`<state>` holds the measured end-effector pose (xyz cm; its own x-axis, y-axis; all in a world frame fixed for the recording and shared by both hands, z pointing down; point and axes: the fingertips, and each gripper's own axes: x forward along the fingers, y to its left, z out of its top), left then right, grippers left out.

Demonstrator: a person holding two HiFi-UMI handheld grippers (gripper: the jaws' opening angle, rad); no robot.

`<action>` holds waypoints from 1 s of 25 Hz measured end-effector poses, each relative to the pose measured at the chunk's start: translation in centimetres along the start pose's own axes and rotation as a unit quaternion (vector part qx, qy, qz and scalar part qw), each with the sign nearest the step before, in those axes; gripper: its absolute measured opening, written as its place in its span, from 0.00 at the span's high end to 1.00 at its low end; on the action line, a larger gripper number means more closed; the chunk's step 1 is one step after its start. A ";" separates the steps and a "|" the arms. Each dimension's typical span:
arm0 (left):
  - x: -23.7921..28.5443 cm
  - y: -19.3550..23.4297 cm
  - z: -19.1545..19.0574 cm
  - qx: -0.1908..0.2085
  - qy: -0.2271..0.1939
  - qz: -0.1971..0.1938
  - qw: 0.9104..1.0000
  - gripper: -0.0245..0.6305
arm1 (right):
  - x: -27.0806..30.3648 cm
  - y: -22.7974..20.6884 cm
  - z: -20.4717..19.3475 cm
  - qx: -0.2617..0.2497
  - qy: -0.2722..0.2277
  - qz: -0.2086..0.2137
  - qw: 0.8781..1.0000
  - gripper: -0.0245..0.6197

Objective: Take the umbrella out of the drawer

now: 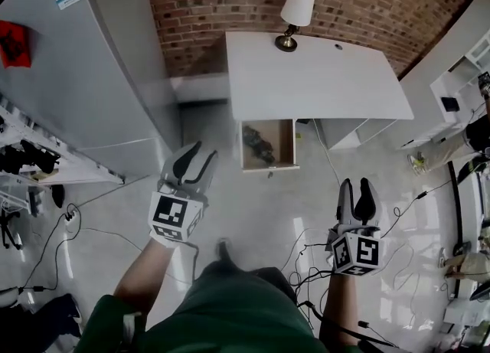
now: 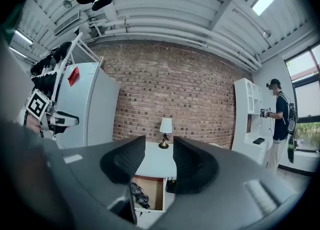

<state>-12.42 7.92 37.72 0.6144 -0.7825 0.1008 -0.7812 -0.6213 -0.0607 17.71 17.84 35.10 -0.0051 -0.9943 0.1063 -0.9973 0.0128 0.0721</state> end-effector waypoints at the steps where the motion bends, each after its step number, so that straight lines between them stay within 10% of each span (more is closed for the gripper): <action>1: 0.5 0.3 -0.1 0.000 0.002 -0.001 1.000 0.74 | 0.7 0.1 -0.2 0.001 0.003 0.002 1.000 0.72; 25: 20.1 5.1 -4.9 -0.004 0.098 0.097 0.990 0.74 | 27.6 -6.4 -12.0 0.020 0.097 0.149 0.984 0.72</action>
<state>-4.57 -10.78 44.31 0.4193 -0.8637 0.2797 -0.8841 -0.4585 -0.0905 24.82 -8.45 49.48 -0.2867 -0.9083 0.3048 -0.9561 0.2916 -0.0301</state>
